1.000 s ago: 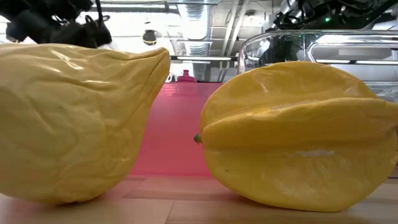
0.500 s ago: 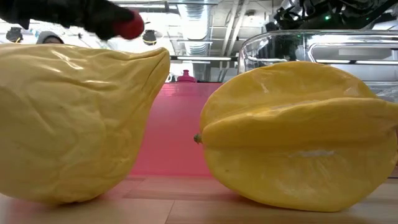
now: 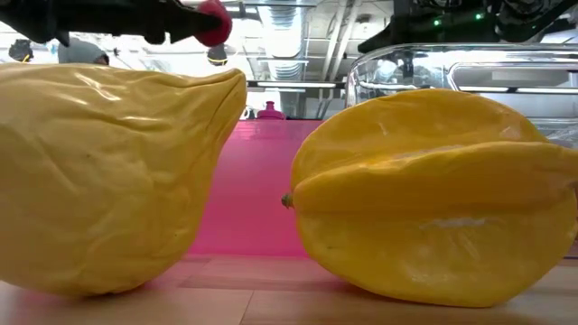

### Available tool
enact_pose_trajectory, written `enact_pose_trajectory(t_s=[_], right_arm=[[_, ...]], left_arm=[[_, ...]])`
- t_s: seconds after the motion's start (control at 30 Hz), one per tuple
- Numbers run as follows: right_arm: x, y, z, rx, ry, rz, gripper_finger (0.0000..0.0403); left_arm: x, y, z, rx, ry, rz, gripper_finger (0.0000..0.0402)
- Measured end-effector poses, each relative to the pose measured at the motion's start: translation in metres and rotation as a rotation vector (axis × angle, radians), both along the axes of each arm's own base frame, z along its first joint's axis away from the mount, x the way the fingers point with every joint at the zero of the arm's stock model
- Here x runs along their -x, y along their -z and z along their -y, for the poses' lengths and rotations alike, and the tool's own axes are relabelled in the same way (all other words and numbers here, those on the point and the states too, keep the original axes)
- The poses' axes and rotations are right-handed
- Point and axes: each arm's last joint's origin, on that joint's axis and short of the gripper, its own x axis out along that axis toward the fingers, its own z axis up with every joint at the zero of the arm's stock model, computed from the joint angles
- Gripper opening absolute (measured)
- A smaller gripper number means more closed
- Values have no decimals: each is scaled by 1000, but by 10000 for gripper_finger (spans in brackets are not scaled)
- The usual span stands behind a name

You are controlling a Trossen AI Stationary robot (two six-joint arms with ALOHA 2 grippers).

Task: Pick & Place Food Item
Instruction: Put the red apple into the transparent bin

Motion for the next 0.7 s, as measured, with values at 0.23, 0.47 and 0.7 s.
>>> enact_pose_trajectory(t_s=[0.23, 0.47, 0.7], right_arm=[[-4, -5, -9, -27, -48, 69, 48], [-8, -6, -19, -103, -89, 104, 181], [-8, -6, -21, -225, -23, 157, 326]], left_arm=[[-14, 9, -9, -49, -61, -20, 299], [-16, 12, -14, -48, -83, -35, 299], [-16, 5, -12, -71, 8, 34, 299]])
